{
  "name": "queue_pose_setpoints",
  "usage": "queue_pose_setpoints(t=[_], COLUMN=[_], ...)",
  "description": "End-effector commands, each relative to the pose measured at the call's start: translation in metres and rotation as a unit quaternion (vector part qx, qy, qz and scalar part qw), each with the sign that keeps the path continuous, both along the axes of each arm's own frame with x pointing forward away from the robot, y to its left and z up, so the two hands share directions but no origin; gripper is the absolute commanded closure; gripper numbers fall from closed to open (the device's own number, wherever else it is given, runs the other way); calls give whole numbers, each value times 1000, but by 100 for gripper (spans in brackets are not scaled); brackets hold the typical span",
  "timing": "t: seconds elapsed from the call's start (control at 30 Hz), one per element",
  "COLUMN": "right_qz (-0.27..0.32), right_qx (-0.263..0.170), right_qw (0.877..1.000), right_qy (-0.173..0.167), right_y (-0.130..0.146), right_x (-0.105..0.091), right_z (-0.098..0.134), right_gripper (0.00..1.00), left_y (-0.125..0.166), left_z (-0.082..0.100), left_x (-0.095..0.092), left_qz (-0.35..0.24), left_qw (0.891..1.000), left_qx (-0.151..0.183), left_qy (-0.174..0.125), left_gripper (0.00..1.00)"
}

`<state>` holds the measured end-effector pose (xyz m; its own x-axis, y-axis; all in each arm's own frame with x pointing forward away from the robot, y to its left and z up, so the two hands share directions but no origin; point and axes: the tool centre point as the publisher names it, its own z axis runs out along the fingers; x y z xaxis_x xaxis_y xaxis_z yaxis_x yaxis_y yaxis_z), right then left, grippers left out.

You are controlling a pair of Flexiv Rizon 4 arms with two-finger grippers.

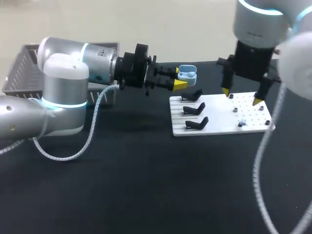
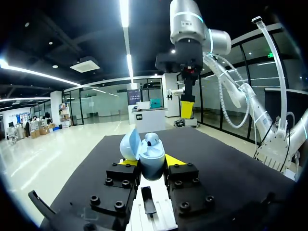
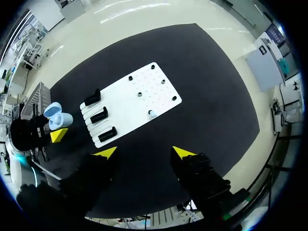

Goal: Pick up each earbud case from the left stands, insert the matching earbuds, close the lid, and place the case in the box.

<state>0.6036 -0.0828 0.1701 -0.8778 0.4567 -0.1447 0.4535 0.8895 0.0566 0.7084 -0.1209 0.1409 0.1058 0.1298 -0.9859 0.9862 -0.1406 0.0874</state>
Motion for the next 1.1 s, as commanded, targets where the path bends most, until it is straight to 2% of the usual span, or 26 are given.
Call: queue_pose_setpoints(t=[0.03,0.27,0.53,0.57,0.9,1.03,1.1], right_qz=[28,46,36,32,19,17,18], right_qx=[106,96,98,100,121,121,119], right_qw=[992,992,992,992,990,991,991], right_qy=[-54,-67,-74,-73,-69,-58,-52], right_y=[-7,-18,-35,-36,-43,-45,-45], right_x=[0,6,15,17,28,30,31], right_z=[-14,-41,-72,-76,-104,-116,-121], right_gripper=[39,37,36,37,31,32,36], left_y=[0,0,0,0,0,0,0], left_z=[0,0,0,0,0,0,0], left_x=[0,0,0,0,0,0,0], left_qz=[0,0,0,0,0,0,0], left_qw=[1000,1000,1000,1000,1000,1000,1000], left_qx=[0,0,0,0,0,0,0], left_qy=[-1,-1,-1,-1,-1,-1,-1], left_gripper=[100,100,100,100,100,100,100])
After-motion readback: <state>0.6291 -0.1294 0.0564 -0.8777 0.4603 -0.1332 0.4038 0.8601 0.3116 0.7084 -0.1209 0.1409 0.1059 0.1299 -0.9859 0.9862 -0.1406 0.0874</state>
